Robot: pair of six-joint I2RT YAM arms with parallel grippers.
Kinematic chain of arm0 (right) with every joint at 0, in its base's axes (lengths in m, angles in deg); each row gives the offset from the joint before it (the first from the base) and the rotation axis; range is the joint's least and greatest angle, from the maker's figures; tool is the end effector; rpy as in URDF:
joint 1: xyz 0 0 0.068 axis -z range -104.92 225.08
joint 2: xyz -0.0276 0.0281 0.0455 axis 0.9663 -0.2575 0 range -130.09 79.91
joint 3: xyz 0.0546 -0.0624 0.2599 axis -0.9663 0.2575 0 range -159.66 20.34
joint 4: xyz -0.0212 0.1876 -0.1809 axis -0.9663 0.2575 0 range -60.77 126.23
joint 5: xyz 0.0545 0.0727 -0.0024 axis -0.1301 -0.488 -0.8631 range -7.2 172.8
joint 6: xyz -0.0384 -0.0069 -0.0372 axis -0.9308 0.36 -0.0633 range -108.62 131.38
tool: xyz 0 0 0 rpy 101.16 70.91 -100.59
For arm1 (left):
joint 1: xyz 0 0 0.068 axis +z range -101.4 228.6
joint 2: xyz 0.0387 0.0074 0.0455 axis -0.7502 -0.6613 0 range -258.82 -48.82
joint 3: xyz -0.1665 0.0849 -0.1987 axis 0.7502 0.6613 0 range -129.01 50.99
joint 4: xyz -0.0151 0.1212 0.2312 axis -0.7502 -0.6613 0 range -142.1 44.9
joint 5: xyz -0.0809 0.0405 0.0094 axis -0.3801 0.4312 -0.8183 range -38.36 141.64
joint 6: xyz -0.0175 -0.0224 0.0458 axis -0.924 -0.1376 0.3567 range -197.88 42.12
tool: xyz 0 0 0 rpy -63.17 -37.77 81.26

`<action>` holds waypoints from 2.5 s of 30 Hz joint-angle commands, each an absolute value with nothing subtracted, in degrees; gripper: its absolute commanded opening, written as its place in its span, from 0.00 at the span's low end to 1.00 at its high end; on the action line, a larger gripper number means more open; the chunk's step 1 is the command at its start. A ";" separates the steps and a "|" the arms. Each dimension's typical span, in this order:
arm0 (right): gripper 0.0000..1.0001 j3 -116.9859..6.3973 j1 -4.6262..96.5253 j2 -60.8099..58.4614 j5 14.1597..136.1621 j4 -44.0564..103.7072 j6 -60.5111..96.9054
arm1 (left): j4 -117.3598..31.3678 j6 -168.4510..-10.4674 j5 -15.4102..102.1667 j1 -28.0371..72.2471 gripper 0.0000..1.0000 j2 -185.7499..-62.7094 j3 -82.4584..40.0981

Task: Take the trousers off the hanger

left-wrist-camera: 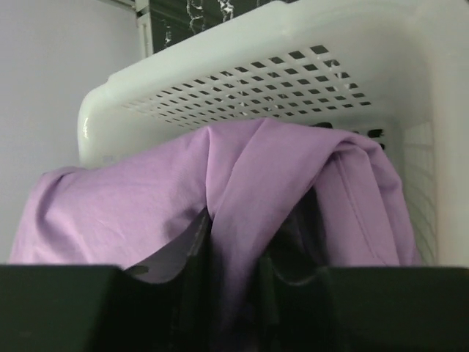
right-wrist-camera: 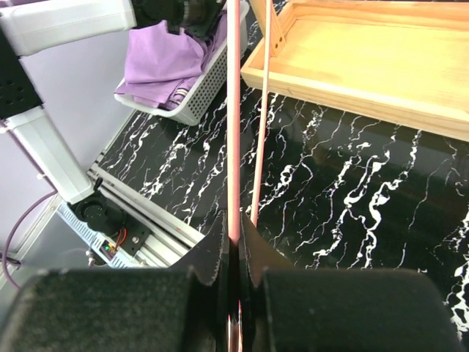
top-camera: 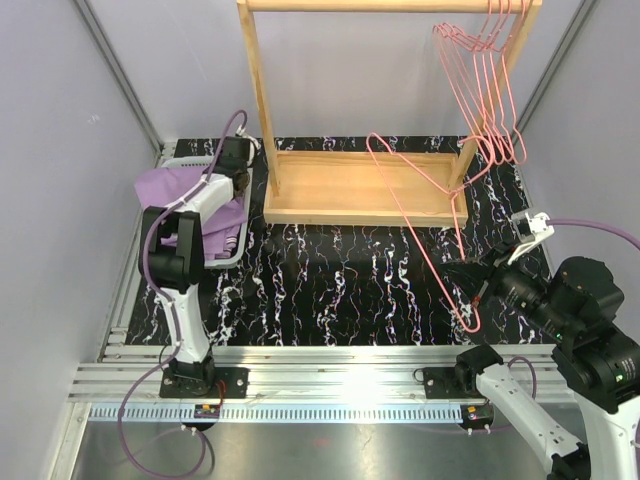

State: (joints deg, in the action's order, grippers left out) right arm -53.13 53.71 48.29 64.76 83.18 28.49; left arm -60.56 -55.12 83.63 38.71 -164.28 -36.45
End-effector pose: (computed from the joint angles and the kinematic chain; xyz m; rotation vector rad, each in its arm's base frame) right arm 0.0363 0.0259 0.4375 -0.3011 1.8111 0.7579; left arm 0.4502 -0.0593 0.2180 0.3728 2.2759 0.7621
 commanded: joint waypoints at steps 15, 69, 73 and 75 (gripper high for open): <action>0.00 -58.23 53.72 43.96 65.14 82.94 28.16 | -69.16 -83.92 68.10 54.46 0.96 -142.77 -38.84; 0.00 -61.48 53.72 33.51 75.06 78.45 23.52 | -78.85 -91.15 43.29 55.90 0.99 -148.60 -49.37; 0.00 -64.91 53.72 27.89 80.60 76.69 21.23 | -79.03 -94.92 42.85 55.90 0.99 -139.47 -49.65; 0.00 -66.84 53.72 26.21 83.93 74.94 20.35 | -78.76 -96.68 41.45 55.90 0.99 -136.03 -48.77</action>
State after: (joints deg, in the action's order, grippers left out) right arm -63.03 53.71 28.31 76.87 80.78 23.50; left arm -79.49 -92.78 44.57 56.07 -141.38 -47.99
